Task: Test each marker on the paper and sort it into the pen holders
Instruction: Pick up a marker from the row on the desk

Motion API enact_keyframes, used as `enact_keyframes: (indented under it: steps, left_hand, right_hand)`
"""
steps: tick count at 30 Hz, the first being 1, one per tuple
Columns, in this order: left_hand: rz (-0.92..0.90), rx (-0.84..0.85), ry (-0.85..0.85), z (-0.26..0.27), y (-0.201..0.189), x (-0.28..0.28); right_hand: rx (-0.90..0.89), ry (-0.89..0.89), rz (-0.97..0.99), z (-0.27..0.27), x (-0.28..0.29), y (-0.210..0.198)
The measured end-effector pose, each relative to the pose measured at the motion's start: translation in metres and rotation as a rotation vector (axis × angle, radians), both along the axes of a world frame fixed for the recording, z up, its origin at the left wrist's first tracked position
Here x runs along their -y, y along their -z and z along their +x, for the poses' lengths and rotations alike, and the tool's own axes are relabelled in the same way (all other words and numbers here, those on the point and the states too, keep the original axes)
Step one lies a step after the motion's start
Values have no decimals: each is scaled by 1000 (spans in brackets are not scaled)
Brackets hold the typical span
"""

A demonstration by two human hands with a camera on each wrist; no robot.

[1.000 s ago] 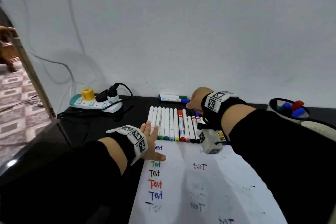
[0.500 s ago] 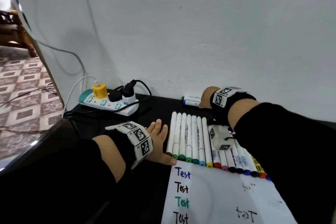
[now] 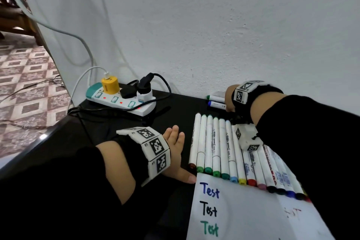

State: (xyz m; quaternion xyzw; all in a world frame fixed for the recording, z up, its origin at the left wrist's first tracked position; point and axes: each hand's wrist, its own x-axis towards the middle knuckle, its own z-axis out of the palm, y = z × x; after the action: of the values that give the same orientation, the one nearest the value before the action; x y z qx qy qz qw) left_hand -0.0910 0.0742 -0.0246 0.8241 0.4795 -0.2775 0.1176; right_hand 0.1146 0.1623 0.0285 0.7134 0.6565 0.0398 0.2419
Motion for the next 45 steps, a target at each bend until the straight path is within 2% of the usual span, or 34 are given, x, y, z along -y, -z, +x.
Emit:
enact_keyframes:
  steps: [14, 20, 27, 30, 34, 37, 39, 42, 45]
  left_hand:
    - [28, 27, -6, 0, 3, 2]
    - [56, 78, -20, -3, -2, 8]
    - [129, 85, -79, -4, -36, 28]
    - [168, 137, -69, -5, -61, 52]
    - [115, 271, -2, -2, -97, 86]
    - [91, 411, -29, -2, -112, 107]
    - [76, 549, -56, -2, -117, 122]
    - [-15, 852, -161, 0, -124, 150]
    - [-87, 1075, -257, 2, -122, 169]
  right_hand:
    - [10, 88, 35, 3, -8, 4]
    - [-108, 136, 100, 25, -15, -5]
    - [-387, 239, 268, 3, 70, -53]
    - [-441, 276, 196, -7, 103, -70]
    - [-589, 325, 136, -24, 147, -89]
    - [-847, 381, 184, -36, 182, -99]
    - [-1034, 420, 237, -44, 202, -102]
    - [-1263, 474, 302, -51, 235, -104]
    - [-1410, 513, 369, -58, 261, -101]
